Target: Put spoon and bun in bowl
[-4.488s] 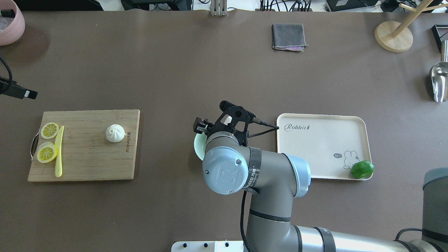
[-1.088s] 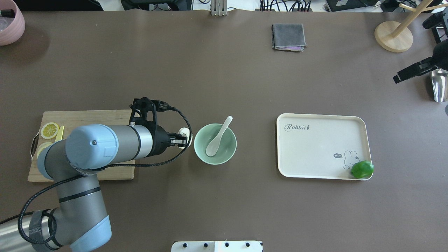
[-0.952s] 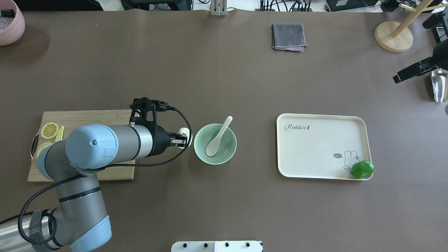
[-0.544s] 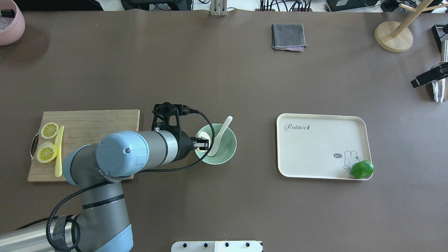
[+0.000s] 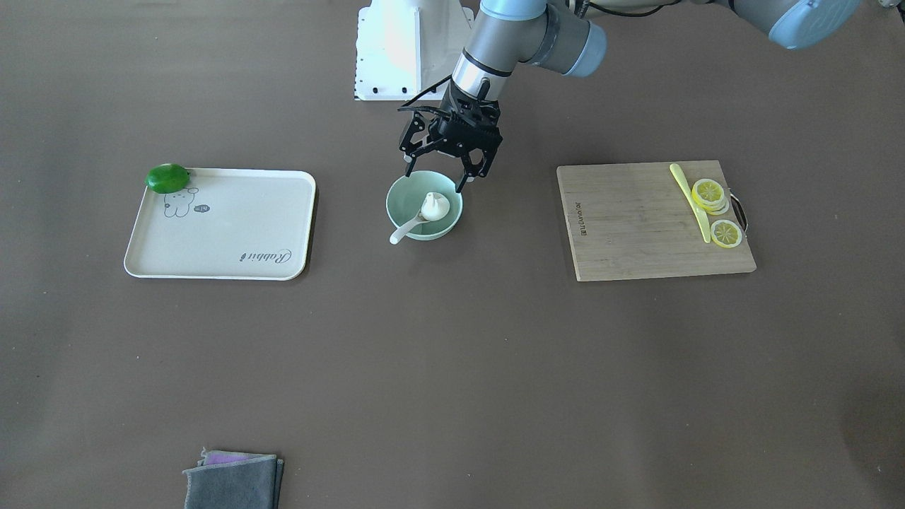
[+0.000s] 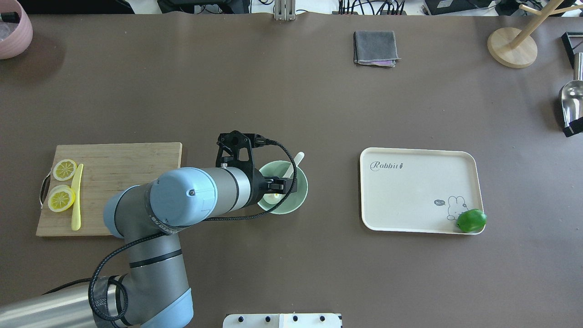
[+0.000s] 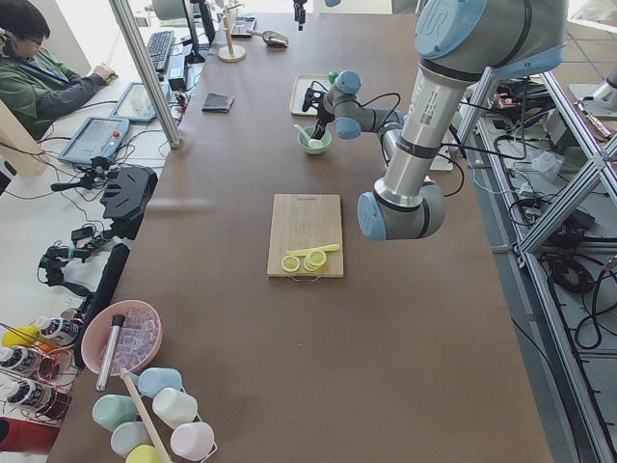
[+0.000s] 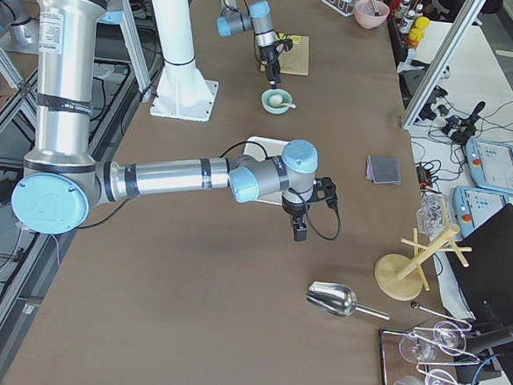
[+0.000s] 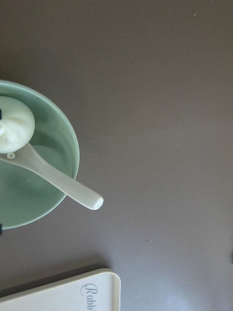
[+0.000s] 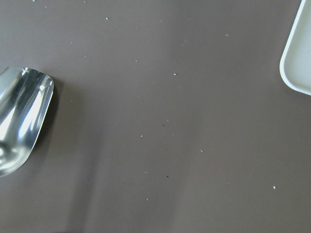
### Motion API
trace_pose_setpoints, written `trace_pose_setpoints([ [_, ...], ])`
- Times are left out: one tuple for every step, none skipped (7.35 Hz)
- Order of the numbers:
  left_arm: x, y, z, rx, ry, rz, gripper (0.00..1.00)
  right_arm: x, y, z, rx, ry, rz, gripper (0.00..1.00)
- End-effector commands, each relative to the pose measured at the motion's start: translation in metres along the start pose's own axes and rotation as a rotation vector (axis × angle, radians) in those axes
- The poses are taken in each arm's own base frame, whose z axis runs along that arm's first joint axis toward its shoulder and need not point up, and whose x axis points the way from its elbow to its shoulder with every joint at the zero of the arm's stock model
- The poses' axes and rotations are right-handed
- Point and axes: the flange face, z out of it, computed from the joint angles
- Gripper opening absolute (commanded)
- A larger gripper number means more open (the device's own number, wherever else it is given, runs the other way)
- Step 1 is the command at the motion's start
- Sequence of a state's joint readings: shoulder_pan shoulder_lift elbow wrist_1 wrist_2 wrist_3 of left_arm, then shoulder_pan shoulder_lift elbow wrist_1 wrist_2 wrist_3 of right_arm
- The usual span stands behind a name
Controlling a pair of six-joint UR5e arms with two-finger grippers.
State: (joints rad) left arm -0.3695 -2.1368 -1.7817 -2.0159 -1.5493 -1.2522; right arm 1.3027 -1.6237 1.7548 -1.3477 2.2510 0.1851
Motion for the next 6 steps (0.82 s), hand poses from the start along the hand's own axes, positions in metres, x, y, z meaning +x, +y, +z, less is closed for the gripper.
trace_pose_setpoints([
  [-0.02,-0.012,-0.027,-0.084,-0.054,0.063,0.98,0.028,0.006,0.0,-0.012,0.012,0.06,1.0],
  [-0.046,-0.044,-0.049,-0.121,-0.114,0.117,0.98,0.044,0.012,-0.001,-0.011,0.018,0.09,1.0],
  [-0.085,-0.084,-0.069,-0.189,-0.177,0.154,0.98,0.059,0.02,-0.005,-0.029,0.028,0.101,1.0],
  [-0.126,-0.129,-0.094,-0.266,-0.213,0.195,0.98,0.073,0.024,-0.014,-0.066,0.033,0.048,1.0],
  [-0.185,-0.163,-0.12,-0.298,-0.281,0.252,0.97,0.095,0.034,-0.027,-0.085,0.035,0.037,1.0],
  [-0.253,-0.188,-0.15,-0.348,-0.33,0.334,0.97,0.114,0.046,-0.037,-0.099,0.046,0.098,1.0],
])
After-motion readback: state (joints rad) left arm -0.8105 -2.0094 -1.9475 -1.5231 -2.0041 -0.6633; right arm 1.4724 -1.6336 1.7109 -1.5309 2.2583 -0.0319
